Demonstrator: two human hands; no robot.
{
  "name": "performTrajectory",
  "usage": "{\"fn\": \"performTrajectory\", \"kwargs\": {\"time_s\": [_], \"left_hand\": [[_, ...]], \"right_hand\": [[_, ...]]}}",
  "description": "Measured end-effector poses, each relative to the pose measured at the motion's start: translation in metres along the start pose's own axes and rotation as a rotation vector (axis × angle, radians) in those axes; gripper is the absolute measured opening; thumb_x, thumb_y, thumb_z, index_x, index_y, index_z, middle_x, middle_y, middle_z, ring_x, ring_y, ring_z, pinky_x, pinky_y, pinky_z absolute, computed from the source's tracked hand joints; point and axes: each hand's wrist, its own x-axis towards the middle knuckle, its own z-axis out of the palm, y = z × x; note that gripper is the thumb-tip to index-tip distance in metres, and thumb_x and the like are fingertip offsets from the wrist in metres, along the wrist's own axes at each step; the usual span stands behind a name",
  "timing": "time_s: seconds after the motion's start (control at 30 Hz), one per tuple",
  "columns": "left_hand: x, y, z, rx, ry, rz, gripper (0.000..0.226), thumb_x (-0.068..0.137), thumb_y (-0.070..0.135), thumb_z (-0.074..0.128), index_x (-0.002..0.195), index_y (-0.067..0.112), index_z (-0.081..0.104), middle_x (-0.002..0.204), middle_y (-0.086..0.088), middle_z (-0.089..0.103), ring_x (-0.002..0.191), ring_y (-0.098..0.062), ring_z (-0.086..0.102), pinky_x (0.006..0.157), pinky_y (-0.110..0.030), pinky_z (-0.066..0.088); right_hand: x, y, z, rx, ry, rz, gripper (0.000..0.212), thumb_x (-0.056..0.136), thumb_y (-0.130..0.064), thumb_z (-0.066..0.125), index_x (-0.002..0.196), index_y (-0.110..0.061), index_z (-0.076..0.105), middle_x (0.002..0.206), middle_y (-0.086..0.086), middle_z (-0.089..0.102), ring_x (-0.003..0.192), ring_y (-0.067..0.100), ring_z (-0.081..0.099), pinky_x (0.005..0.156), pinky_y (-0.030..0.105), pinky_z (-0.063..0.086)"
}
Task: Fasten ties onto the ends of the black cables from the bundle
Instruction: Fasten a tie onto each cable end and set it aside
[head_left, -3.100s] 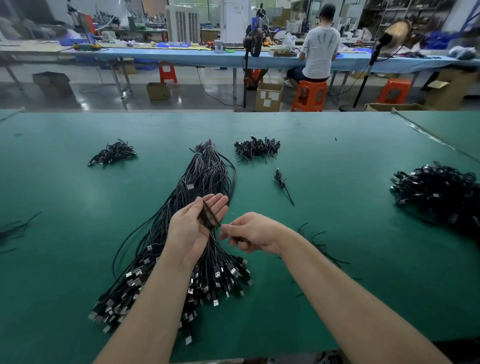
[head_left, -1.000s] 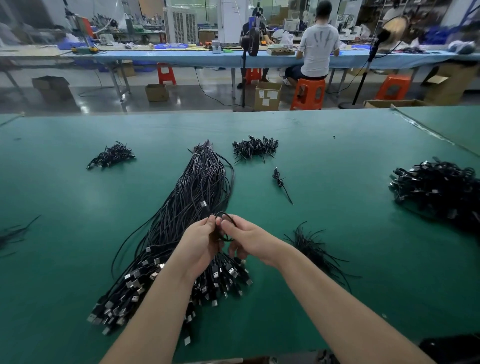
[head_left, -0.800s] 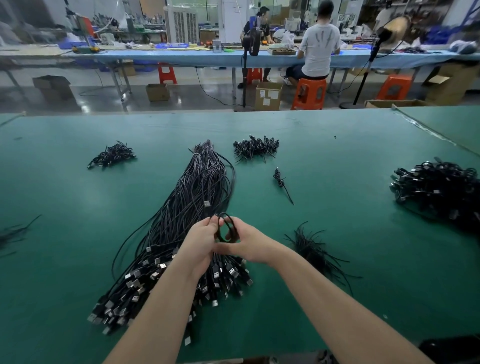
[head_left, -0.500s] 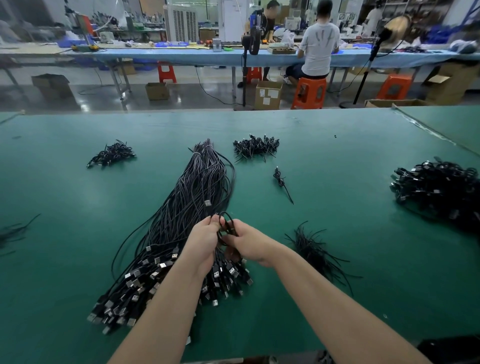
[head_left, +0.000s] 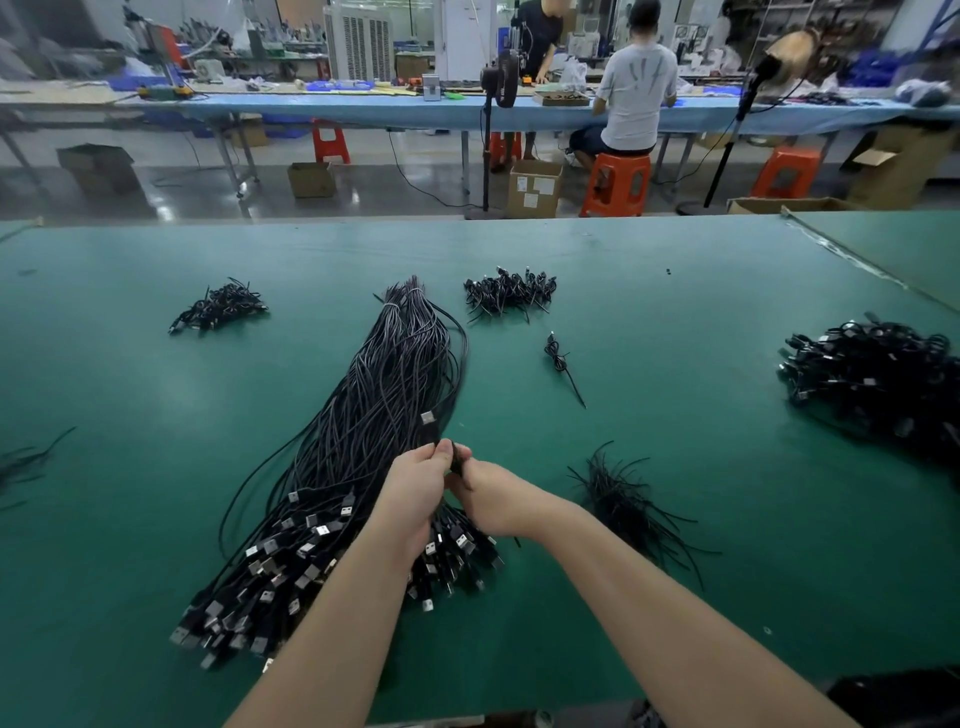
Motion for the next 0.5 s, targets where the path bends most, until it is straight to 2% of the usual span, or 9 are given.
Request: {"fn": "performTrajectory", "kwargs": {"time_s": [0.07, 0.13, 0.23, 0.3, 0.37, 0.4, 0.43, 0.5], "left_hand": [[0.000, 0.000, -0.007, -0.045, -0.058, 0.007, 0.028, 0.103, 0.018, 0.056, 0.088, 0.011, 0.079, 0.091, -0.008, 0.075, 0.088, -0.022, 0.064, 0.085, -0.038, 0.048], [0.002, 0.001, -0.017, -0.105, -0.125, -0.032, 0.018, 0.095, 0.019, 0.067, 0.092, 0.009, 0.081, 0.092, -0.010, 0.075, 0.081, -0.018, 0.064, 0.075, -0.032, 0.050], [0.004, 0.003, -0.026, -0.198, -0.162, -0.065, 0.020, 0.078, 0.020, 0.076, 0.090, 0.005, 0.080, 0.087, -0.011, 0.073, 0.076, -0.019, 0.066, 0.073, -0.032, 0.056], [0.005, 0.006, -0.030, -0.267, -0.117, -0.063, 0.026, 0.075, 0.020, 0.078, 0.096, 0.005, 0.077, 0.089, -0.011, 0.075, 0.077, -0.018, 0.070, 0.070, -0.030, 0.058], [0.006, 0.007, -0.034, -0.211, -0.067, -0.026, 0.035, 0.074, 0.027, 0.081, 0.103, 0.009, 0.074, 0.084, -0.005, 0.073, 0.068, -0.013, 0.067, 0.063, -0.027, 0.056], [0.006, 0.008, -0.035, -0.101, -0.056, 0.001, 0.037, 0.076, 0.033, 0.082, 0.106, 0.013, 0.073, 0.078, -0.001, 0.068, 0.062, -0.011, 0.061, 0.058, -0.026, 0.053], [0.006, 0.009, -0.034, 0.043, -0.057, 0.032, 0.036, 0.080, 0.038, 0.082, 0.107, 0.017, 0.073, 0.074, 0.002, 0.062, 0.058, -0.010, 0.055, 0.055, -0.026, 0.048], [0.004, 0.011, -0.028, 0.303, -0.075, 0.123, 0.032, 0.083, 0.047, 0.078, 0.101, 0.020, 0.074, 0.070, 0.007, 0.062, 0.058, -0.011, 0.052, 0.055, -0.028, 0.042]], "right_hand": [[-0.002, -0.002, -0.004, 0.187, -0.028, 0.024, 0.026, 0.109, -0.027, 0.033, 0.113, -0.015, 0.056, 0.081, 0.010, 0.057, 0.062, 0.019, 0.050, 0.052, 0.033, 0.041], [-0.004, -0.001, -0.008, 0.403, -0.066, 0.064, 0.026, 0.109, -0.037, 0.033, 0.098, -0.023, 0.051, 0.064, -0.001, 0.040, 0.049, 0.011, 0.033, 0.045, 0.027, 0.029], [-0.006, 0.001, -0.009, 0.682, -0.125, 0.085, 0.025, 0.110, -0.038, 0.032, 0.105, -0.017, 0.044, 0.061, -0.006, 0.031, 0.047, 0.008, 0.025, 0.043, 0.022, 0.026], [-0.008, 0.002, -0.011, 0.795, -0.117, 0.108, 0.022, 0.110, -0.034, 0.033, 0.098, -0.018, 0.041, 0.063, -0.007, 0.032, 0.048, 0.008, 0.025, 0.044, 0.021, 0.026], [-0.008, 0.004, -0.013, 0.666, -0.078, 0.129, 0.024, 0.110, -0.031, 0.031, 0.091, -0.019, 0.038, 0.066, -0.006, 0.033, 0.050, 0.009, 0.027, 0.048, 0.024, 0.027], [-0.008, 0.003, -0.013, 0.557, -0.071, 0.130, 0.024, 0.110, -0.031, 0.030, 0.091, -0.019, 0.039, 0.067, -0.005, 0.034, 0.051, 0.010, 0.028, 0.049, 0.026, 0.028], [-0.008, 0.002, -0.011, 0.479, -0.071, 0.121, 0.022, 0.110, -0.031, 0.030, 0.097, -0.018, 0.043, 0.067, -0.005, 0.036, 0.051, 0.010, 0.030, 0.049, 0.027, 0.030], [-0.007, -0.002, -0.008, 0.337, -0.068, 0.074, 0.027, 0.110, -0.027, 0.029, 0.127, -0.017, 0.047, 0.072, -0.005, 0.045, 0.052, 0.009, 0.034, 0.045, 0.023, 0.034]]}}
